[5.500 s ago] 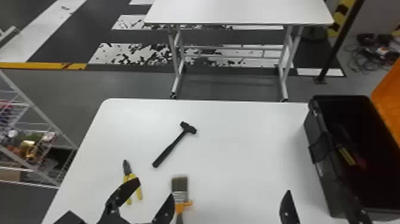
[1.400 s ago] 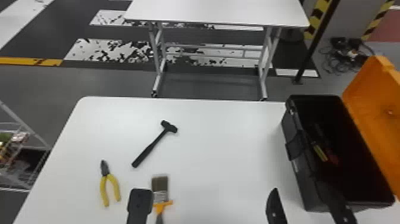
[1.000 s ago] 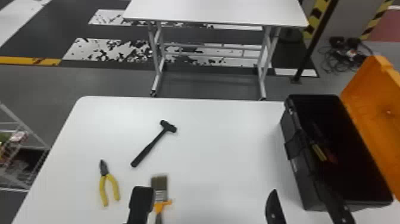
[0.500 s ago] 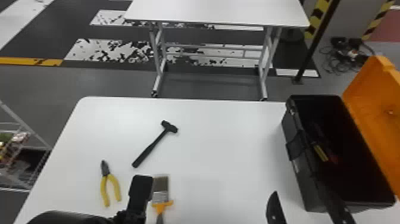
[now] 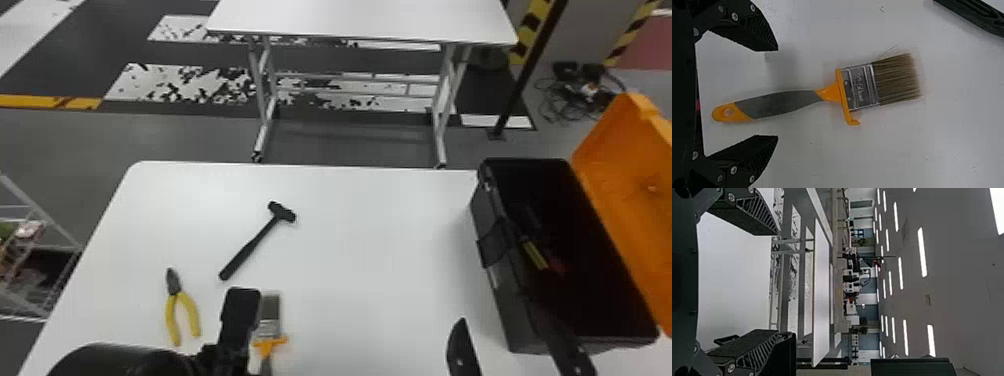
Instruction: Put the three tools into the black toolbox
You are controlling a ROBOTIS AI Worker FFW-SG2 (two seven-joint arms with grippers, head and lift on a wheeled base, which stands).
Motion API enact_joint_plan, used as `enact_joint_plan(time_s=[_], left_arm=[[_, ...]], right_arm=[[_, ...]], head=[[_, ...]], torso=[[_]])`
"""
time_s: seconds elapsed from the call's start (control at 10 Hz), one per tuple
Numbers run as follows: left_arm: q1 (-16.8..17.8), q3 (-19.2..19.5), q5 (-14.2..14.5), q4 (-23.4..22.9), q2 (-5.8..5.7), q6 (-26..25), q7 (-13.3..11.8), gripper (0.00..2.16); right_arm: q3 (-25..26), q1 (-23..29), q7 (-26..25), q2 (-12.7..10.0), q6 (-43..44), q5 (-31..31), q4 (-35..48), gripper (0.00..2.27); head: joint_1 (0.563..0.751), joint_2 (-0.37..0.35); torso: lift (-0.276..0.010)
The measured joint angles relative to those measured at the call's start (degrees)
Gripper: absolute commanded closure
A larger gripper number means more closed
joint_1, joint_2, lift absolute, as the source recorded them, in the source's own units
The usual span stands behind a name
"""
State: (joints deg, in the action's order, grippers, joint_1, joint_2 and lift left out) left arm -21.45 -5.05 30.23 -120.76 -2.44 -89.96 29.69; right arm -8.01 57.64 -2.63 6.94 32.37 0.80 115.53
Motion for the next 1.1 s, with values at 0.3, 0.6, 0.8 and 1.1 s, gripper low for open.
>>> enact_joint_plan(time_s=[0.3, 0.6, 0.8, 1.1], left_arm=[[0.96, 0.10, 0.58, 1.48, 0.07, 0.00, -0.44, 1.30], [1.15, 0.13, 0.82, 1.70, 0.35, 0.00, -0.34, 1.66], [1.13, 0.13, 0.81, 1.47, 0.34, 0.00, -0.25, 1.66], [-0.44, -0.09, 0.39, -2.09, 0.00, 0.00, -2.15, 1.66]], right_arm=[[0.14, -0.24, 0.00, 0.00, 1.28, -0.56, -0.55, 0.11], [0.59, -0.41, 0.00, -0.08, 1.53, -1.27, -0.96, 0.11], [0.63, -0.72, 0.00, -0.09, 1.59, -1.49, -1.07, 0.11], [0.30, -1.46, 0.00, -0.10, 1.59, -1.51, -1.58, 0.12]], head=[[0.695, -0.033], [0.695, -0.054], [0.695, -0.057], [0.695, -0.064]], torso=[[-0.051], [-0.051], [-0.051], [-0.051]])
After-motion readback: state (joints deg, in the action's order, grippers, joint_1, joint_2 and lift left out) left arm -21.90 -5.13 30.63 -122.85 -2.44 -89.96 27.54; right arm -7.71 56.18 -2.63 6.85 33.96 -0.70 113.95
